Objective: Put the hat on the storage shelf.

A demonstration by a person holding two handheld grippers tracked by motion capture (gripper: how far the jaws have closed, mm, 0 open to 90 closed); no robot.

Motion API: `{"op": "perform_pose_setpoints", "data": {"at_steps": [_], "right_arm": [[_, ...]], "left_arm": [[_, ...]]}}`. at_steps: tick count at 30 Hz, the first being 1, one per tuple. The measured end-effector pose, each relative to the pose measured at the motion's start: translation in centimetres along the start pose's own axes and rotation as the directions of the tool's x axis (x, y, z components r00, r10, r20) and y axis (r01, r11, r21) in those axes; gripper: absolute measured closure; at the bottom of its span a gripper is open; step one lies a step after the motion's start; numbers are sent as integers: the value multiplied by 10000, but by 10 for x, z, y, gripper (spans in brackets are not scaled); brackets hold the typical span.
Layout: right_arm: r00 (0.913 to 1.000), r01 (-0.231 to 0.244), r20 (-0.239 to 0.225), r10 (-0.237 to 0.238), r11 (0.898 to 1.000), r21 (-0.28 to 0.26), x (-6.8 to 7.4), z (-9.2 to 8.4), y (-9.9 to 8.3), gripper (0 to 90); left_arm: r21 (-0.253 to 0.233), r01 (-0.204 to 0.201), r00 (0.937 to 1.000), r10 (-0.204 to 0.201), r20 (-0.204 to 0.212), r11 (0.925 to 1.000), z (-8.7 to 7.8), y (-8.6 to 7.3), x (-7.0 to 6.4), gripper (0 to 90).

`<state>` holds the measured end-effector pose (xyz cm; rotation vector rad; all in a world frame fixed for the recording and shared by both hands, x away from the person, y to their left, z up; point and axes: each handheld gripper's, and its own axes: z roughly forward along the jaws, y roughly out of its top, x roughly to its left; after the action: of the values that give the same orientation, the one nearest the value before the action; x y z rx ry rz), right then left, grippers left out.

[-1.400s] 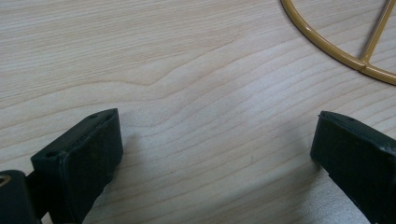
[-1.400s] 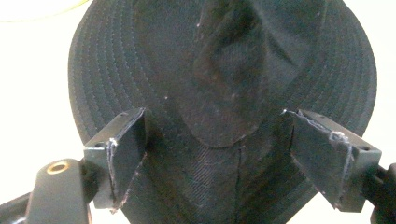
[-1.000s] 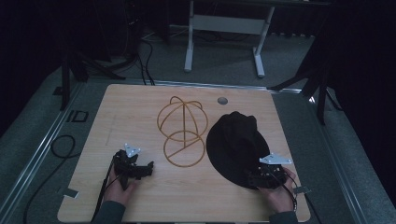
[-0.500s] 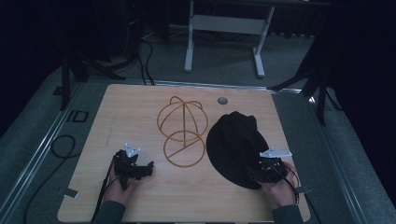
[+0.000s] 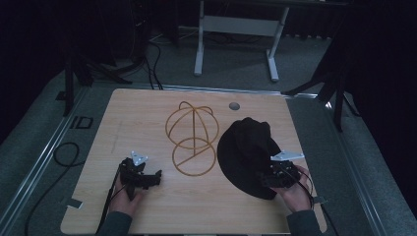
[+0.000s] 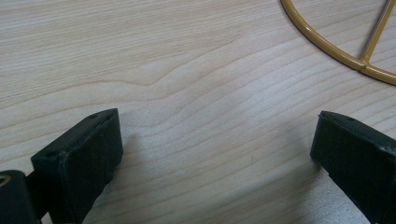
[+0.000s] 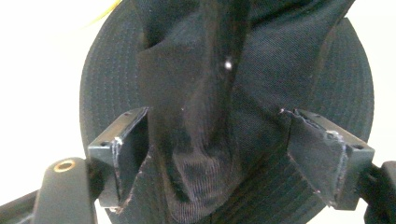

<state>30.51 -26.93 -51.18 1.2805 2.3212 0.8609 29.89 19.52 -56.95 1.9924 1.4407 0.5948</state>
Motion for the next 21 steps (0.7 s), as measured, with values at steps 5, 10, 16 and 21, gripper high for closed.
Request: {"op": "perform_pose_setpoints", "data": {"at_steps": [5,10,16,21], "right_arm": [[9999,-26,-121,27,10000,68,-2,0,4,233],[9999,28,-125,-25,9998,191,-3,0,8,235],[9999,103,-122,-97,9990,430,-5,2,13,233],[9998,145,-118,-138,9981,594,-7,3,19,221]], "left_arm": [[3,4,10000,-4,2,10000,0,0,0,26],[2,4,10000,-4,2,10000,0,0,0,26],[22,-2,10000,2,3,10000,0,0,0,26],[21,-1,10000,1,3,10000,0,0,0,26]]}}
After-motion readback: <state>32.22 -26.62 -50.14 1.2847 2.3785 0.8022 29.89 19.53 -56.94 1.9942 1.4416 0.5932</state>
